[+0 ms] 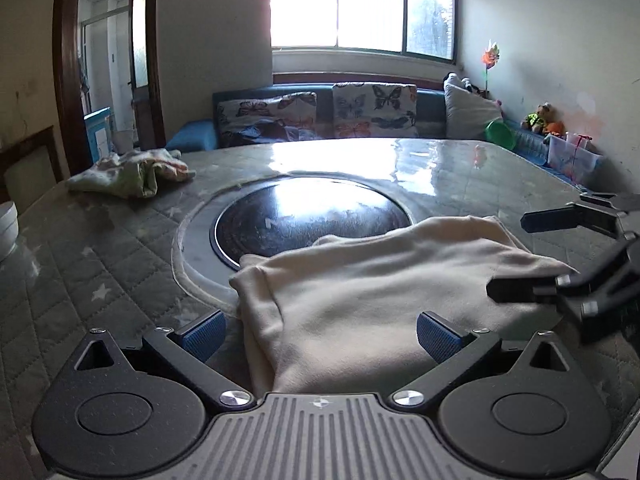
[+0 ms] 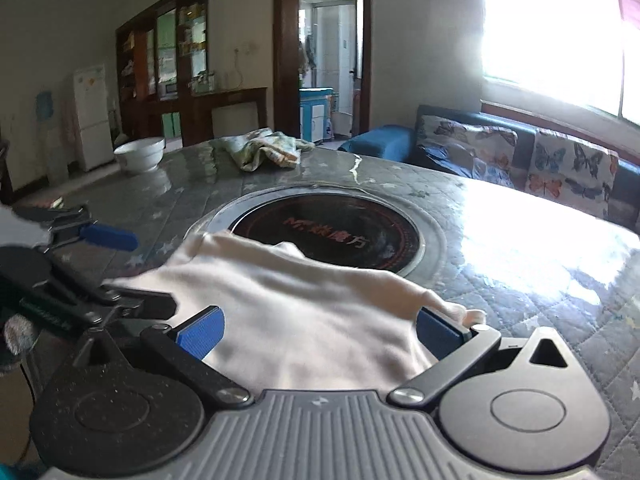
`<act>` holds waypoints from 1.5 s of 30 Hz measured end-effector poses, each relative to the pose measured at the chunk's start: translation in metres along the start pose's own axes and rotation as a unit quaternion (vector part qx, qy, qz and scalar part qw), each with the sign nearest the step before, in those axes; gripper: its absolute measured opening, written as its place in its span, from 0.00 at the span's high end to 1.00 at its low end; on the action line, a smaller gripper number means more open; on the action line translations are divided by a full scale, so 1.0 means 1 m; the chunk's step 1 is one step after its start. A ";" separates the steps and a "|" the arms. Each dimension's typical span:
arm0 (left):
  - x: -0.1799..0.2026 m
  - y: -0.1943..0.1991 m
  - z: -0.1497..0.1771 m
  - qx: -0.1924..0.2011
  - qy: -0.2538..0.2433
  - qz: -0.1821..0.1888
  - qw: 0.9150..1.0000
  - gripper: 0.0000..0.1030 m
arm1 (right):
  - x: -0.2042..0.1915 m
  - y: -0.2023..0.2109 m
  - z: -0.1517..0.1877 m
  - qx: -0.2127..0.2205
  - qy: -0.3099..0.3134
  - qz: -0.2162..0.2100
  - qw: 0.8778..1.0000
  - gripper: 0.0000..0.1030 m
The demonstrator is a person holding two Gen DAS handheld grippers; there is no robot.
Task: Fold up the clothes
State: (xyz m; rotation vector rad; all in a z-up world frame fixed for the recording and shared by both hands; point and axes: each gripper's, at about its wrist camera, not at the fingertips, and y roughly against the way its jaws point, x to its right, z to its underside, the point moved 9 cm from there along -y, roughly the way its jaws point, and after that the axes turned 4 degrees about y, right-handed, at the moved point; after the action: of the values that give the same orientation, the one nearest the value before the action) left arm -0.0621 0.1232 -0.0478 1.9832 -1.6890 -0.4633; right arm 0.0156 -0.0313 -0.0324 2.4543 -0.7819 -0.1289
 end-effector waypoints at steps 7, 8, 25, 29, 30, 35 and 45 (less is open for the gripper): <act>-0.003 -0.002 0.008 -0.006 0.005 -0.010 1.000 0.00 | -0.015 -0.004 0.017 -0.015 0.025 0.023 0.999 0.00; -0.003 -0.002 0.009 -0.008 0.004 -0.011 1.000 0.00 | -0.015 -0.005 0.020 -0.019 0.026 0.027 0.999 0.00; -0.006 -0.003 0.018 -0.016 0.007 -0.020 1.000 0.00 | -0.014 -0.006 0.023 -0.017 0.050 0.059 0.997 0.00; -0.007 -0.003 0.019 -0.017 0.010 -0.019 1.000 0.00 | -0.004 -0.001 0.028 -0.020 0.041 0.069 0.997 0.00; -0.007 -0.003 0.019 -0.017 0.009 -0.019 1.000 0.00 | -0.001 0.001 0.030 -0.020 0.038 0.072 0.996 0.00; -0.009 -0.003 0.020 -0.018 0.009 -0.019 1.000 0.00 | 0.006 0.006 0.034 -0.019 0.028 0.078 0.996 0.00; -0.012 -0.004 0.021 -0.022 0.009 -0.021 0.999 0.00 | 0.012 0.012 0.036 -0.027 0.026 0.088 0.995 0.00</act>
State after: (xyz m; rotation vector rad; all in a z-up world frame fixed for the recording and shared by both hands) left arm -0.0724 0.1326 -0.0678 1.9889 -1.6151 -0.4912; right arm 0.0106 -0.0638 -0.0553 2.3163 -0.9534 -0.0195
